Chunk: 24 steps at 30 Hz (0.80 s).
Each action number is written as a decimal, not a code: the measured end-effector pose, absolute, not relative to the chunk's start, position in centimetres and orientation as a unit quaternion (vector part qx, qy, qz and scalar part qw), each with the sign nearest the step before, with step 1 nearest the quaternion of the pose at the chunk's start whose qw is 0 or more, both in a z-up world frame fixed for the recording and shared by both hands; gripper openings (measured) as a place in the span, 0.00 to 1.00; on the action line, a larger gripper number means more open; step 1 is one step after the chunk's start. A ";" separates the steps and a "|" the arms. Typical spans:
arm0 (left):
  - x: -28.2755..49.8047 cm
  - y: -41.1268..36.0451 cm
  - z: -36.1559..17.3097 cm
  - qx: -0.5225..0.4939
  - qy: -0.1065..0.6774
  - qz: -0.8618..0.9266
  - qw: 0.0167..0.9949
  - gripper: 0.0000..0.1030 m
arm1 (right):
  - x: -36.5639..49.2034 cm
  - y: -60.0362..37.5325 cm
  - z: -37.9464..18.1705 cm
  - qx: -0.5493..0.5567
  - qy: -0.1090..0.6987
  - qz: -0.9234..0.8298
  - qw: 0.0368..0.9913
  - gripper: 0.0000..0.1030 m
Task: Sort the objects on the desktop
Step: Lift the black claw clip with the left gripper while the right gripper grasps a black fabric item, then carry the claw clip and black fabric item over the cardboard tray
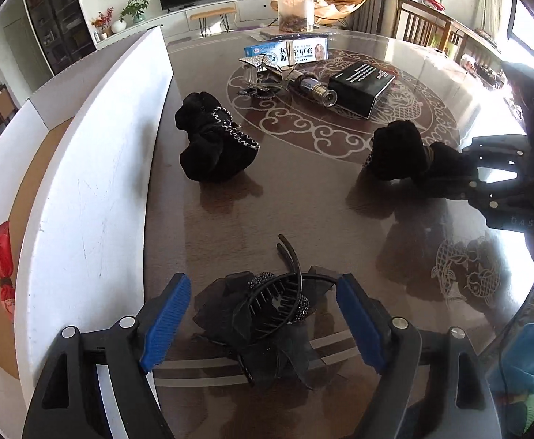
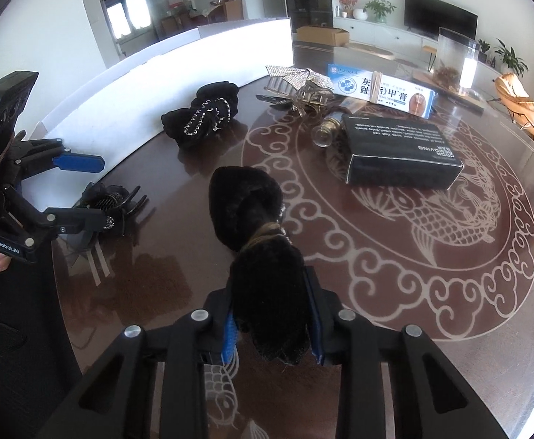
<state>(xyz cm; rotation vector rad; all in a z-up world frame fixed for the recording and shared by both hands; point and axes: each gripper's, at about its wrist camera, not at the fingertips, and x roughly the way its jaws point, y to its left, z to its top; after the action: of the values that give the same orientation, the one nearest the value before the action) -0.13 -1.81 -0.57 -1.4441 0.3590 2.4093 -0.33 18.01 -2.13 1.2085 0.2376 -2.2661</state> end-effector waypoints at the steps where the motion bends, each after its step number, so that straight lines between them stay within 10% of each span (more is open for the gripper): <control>1: -0.3 -1.7 -0.8 -0.509 0.128 0.838 0.150 0.79 | -0.3 18.2 -1.9 0.450 0.087 -0.844 0.278 0.31; 8: -1.3 -1.7 -2.4 -0.559 0.119 0.806 0.155 0.83 | -0.4 19.8 -0.9 0.458 0.094 -0.843 0.267 0.33; 11: -0.9 -2.2 -1.7 -0.541 0.103 0.820 0.159 0.46 | -0.5 20.0 -1.3 0.463 0.102 -0.840 0.263 0.33; 13: -0.7 -2.5 -1.6 -0.540 0.096 0.821 0.160 0.46 | -0.6 20.0 -1.7 0.468 0.105 -0.837 0.263 0.34; 18: -0.1 -2.4 -1.3 -0.537 0.097 0.823 0.159 0.46 | -1.4 19.6 -1.9 0.471 0.120 -0.834 0.260 0.75; 20: 0.0 -2.4 -1.2 -0.537 0.084 0.824 0.161 0.46 | -1.6 19.1 -2.0 0.463 0.141 -0.831 0.272 0.76; 22: 0.0 -2.6 -1.2 -0.537 0.060 0.825 0.166 0.46 | -1.8 18.6 -2.3 0.465 0.165 -0.820 0.290 0.70; 23: -0.1 -2.4 -1.1 -0.535 0.047 0.827 0.168 0.46 | -2.0 18.5 -2.5 0.472 0.169 -0.814 0.293 0.37; 24: 0.1 -2.5 -0.9 -0.533 0.035 0.829 0.168 0.46 | -2.1 18.6 -2.6 0.478 0.168 -0.813 0.288 0.27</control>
<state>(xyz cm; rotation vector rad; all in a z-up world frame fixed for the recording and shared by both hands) 0.12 -2.51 -0.88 -1.5148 0.1000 2.3570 -2.15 18.57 -2.57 1.2762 0.4488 -2.1701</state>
